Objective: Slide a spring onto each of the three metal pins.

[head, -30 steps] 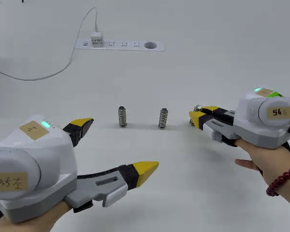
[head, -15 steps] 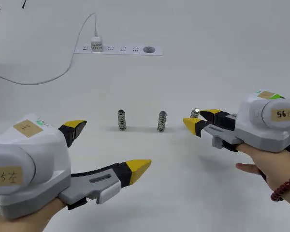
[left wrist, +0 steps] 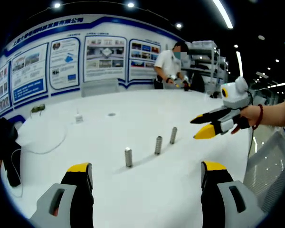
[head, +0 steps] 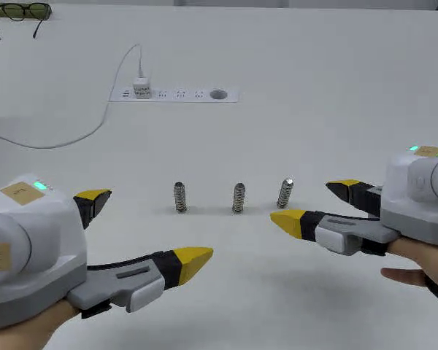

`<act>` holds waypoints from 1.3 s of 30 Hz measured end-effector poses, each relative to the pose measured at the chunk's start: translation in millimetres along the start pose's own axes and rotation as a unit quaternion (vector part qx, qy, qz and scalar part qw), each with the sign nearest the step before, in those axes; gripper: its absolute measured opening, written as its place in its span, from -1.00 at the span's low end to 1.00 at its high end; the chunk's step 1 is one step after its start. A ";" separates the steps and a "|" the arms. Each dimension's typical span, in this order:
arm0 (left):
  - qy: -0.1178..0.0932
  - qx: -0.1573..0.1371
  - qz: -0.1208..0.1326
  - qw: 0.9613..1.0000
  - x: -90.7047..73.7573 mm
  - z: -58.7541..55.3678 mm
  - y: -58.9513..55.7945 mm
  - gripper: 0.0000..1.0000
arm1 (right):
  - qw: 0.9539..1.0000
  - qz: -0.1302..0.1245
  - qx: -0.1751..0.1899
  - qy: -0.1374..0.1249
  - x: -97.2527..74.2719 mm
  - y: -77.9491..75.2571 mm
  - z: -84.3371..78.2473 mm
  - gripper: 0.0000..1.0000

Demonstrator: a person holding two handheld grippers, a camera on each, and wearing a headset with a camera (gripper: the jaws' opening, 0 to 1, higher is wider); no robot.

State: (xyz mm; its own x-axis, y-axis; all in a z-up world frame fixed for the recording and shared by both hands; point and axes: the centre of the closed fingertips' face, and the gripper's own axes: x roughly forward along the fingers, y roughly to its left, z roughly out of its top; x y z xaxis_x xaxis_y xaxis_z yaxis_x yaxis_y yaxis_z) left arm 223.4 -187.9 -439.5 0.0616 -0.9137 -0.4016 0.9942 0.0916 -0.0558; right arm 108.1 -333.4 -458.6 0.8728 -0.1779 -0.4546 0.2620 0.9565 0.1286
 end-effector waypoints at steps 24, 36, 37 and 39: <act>0.035 -0.003 0.009 0.999 -41.4 -22.2 -5.9 1.00 | 1.000 0.012 -0.013 0.023 -63.7 34.4 -18.0 0.82; 0.033 -0.011 0.016 0.999 -43.8 -21.6 -6.1 1.00 | 0.999 0.013 -0.030 0.025 -72.1 43.0 -22.3 0.97; 0.033 -0.012 0.015 0.999 -43.7 -21.2 -6.4 1.00 | 0.999 0.015 -0.031 0.026 -71.9 43.9 -23.2 0.97; 0.032 -0.012 0.015 0.999 -44.0 -20.4 -6.9 1.00 | 0.999 0.013 -0.030 0.029 -70.9 43.6 -25.7 0.97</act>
State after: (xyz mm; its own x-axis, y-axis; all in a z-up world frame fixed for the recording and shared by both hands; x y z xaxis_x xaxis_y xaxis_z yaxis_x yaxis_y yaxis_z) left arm 212.1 -140.3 -440.1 0.0849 -0.8835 -0.4608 0.9895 0.1291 -0.0653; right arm 47.1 -273.2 -443.4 0.8530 -0.1403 -0.5027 0.2127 0.9730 0.0895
